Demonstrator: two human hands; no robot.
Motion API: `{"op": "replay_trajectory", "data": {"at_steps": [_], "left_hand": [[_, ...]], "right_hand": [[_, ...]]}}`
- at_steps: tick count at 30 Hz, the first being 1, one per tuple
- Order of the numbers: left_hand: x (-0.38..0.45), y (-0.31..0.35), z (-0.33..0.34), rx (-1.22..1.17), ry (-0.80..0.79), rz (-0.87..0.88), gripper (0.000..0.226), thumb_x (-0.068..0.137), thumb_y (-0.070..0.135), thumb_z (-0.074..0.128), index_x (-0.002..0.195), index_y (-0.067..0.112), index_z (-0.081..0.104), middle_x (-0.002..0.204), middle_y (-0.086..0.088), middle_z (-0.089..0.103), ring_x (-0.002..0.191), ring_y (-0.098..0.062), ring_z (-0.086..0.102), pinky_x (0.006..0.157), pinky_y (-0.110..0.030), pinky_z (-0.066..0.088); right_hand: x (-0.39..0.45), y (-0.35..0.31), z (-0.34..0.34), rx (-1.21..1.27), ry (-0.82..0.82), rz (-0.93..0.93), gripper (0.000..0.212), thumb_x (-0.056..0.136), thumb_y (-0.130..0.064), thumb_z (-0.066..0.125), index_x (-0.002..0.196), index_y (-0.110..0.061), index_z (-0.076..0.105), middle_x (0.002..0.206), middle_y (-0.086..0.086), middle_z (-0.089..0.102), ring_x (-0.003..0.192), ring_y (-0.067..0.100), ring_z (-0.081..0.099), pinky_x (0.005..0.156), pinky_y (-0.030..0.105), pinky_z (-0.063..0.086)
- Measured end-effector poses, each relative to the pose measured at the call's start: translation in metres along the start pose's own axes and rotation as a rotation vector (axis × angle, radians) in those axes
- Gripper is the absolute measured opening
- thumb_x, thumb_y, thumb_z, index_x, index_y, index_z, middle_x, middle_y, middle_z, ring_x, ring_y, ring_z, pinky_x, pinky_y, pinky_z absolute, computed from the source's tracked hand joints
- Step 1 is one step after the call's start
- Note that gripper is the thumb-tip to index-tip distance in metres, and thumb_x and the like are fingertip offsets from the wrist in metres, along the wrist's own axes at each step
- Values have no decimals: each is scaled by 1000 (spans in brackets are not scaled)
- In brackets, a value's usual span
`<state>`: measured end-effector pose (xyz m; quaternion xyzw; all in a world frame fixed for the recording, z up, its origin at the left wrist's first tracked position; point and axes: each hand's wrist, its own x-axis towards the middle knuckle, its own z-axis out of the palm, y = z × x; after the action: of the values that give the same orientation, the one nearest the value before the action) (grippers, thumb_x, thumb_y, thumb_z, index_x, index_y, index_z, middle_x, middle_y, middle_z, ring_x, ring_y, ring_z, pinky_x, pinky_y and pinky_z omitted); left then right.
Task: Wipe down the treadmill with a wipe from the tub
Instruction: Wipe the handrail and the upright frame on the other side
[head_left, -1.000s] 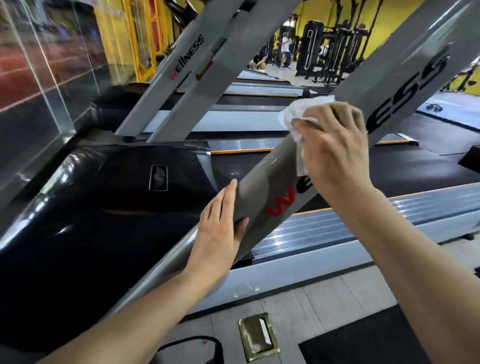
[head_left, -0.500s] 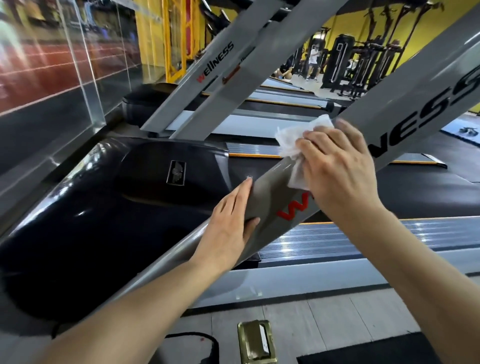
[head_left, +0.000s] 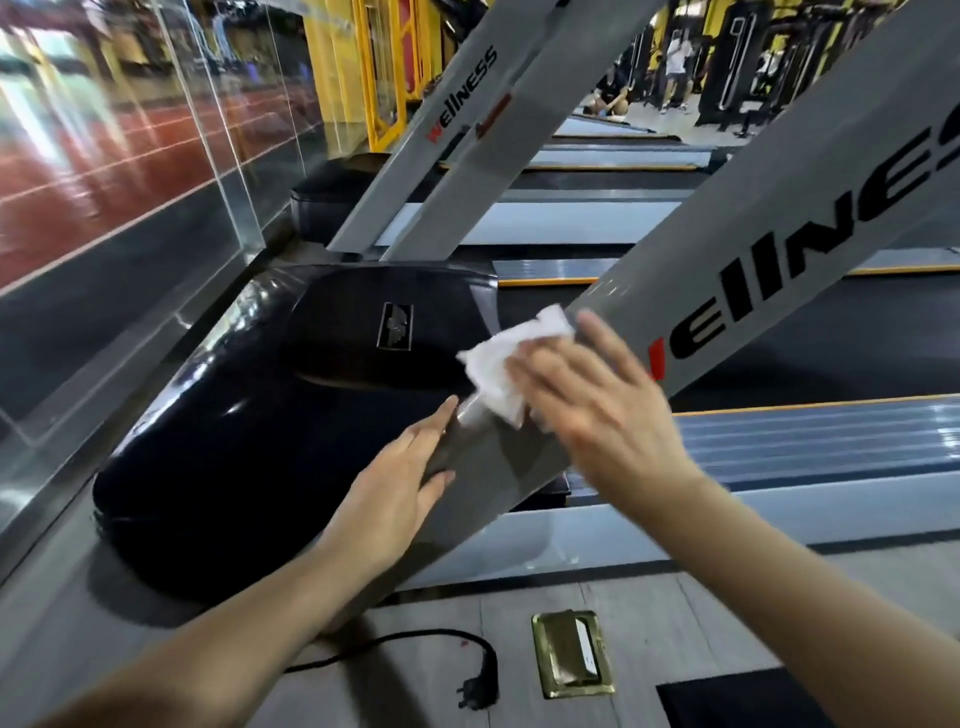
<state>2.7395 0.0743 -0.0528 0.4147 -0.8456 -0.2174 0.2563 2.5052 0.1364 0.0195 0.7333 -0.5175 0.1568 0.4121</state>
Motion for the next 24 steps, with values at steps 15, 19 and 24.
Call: {"op": "replay_trajectory", "data": {"at_steps": [15,19,24], "left_hand": [[17,-24,-19,133,-112,284,83,102,31,59,163,30,3,151,8,42,125,-10,49,107,-28,44],[19,-38,-15,101,-88,400,86,98,24,66,164,25,10,146,6,47,116,-10,54,100,-31,52],[32,-67,-3,206,-92,580,98,91,16,71,164,17,6,151,-2,45,111,-16,56,93,-30,56]], "right_hand": [[-2,-91,-8,23,-114,505,42,96,-15,52,137,-10,61,135,7,59,128,30,52,119,44,31],[13,-112,4,52,58,737,30,90,-2,56,115,-12,71,125,6,49,105,29,50,89,36,47],[33,-151,19,218,361,1288,31,81,13,62,95,-14,69,108,2,58,94,22,56,80,26,49]]}}
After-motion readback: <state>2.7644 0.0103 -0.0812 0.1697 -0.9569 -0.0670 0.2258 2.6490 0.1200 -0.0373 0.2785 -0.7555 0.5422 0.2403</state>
